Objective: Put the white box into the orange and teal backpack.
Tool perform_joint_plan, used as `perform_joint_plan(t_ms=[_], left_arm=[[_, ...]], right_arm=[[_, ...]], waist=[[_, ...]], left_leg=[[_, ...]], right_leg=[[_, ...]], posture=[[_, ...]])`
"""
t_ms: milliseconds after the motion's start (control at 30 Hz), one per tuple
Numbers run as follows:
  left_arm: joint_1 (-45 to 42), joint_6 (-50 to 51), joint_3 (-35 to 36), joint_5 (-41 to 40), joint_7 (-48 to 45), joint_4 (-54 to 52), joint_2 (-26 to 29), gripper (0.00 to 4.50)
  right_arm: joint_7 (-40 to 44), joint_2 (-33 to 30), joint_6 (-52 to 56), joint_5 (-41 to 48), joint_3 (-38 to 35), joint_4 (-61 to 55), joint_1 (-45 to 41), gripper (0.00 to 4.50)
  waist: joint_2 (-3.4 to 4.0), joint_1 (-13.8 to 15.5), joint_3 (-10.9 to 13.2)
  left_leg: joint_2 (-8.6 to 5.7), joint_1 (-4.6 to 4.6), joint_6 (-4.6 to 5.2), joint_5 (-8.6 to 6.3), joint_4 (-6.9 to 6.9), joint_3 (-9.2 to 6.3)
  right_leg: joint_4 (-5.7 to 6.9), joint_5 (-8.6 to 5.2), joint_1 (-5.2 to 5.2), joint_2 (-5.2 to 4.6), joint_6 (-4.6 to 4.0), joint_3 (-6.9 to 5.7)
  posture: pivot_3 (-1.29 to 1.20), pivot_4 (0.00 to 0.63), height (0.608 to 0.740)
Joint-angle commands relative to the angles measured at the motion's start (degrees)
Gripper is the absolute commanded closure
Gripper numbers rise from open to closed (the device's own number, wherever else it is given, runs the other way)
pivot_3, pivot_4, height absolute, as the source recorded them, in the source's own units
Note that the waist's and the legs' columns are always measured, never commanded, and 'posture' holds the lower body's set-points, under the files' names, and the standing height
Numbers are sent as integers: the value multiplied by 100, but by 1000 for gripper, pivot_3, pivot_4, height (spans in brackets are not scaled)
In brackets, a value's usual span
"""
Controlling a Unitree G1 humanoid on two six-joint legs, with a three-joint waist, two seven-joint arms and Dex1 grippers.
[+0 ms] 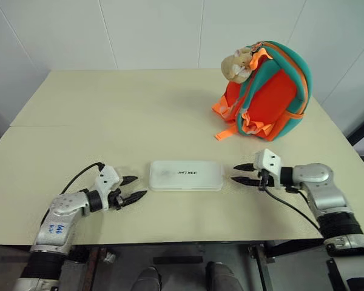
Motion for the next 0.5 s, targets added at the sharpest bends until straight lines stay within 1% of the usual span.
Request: perform_joint_plan(t_ms=[33, 67, 133, 167, 233, 300, 367, 500], left_arm=[[-249, 708, 328, -489, -250, 49, 245, 98], [-378, 775, 371, -565, -303, 232, 236, 0], [-563, 1114, 348, -766, -533, 431, 222, 0], [-635, 1307, 303, -862, -675, 471, 237, 0], [-860, 1789, 236, -1025, -803, 583, 245, 0], [-1178, 2247, 69, -935, -753, 815, 287, 0], [-1487, 2389, 79, -942, -687, 1061, 186, 0], [-1997, 3233, 73, -1193, -709, 1493, 29, 0]], right_arm=[[178, -141, 329, 444, -253, -292, -245, 1254], [251, -164, 512, 547, -248, -417, -269, 917], [550, -241, 753, 697, -123, -691, -218, 218], [610, -256, 877, 734, -77, -795, -198, 24], [707, -268, 1172, 836, -23, -986, -169, 24], [822, -332, 1388, 810, 99, -1069, -122, 24], [861, -395, 1472, 641, 251, -1007, -86, 24], [812, -431, 1236, 337, 496, -834, -98, 24]], waist=[[0, -22, 0], [1, -25, 1], [1, -12, 1], [1, -9, 1], [1, -8, 1], [1, -1, 1], [1, 20, 1], [0, 14, 1]], left_leg=[[1, 0, 0, 0, 0, 1], [1, 0, 0, 0, 0, 0], [1, 1, 0, 0, 1, 0], [1, 1, 0, 0, 1, -1], [1, -1, 0, 0, 1, 0], [1, -3, 0, -2, 1, -2], [1, -3, 0, -2, 2, -4], [-2, -5, 0, -2, 6, -1]], right_leg=[[1, 0, 0, 0, 0, 0], [1, 0, 0, 1, 0, 0], [2, 0, 1, 1, 1, 0], [2, 0, 1, 1, 1, -1], [1, -1, 1, 0, 3, -1], [3, -1, -1, 1, 4, -2], [6, -1, -1, 2, 5, -3], [3, 0, 0, -1, 8, -3]], posture=[[0, 150, 740], [0, 150, 740], [0, 150, 740], [0, 150, 740], [0, 150, 740], [0, 150, 740], [0, 150, 740], [0, 150, 740]])
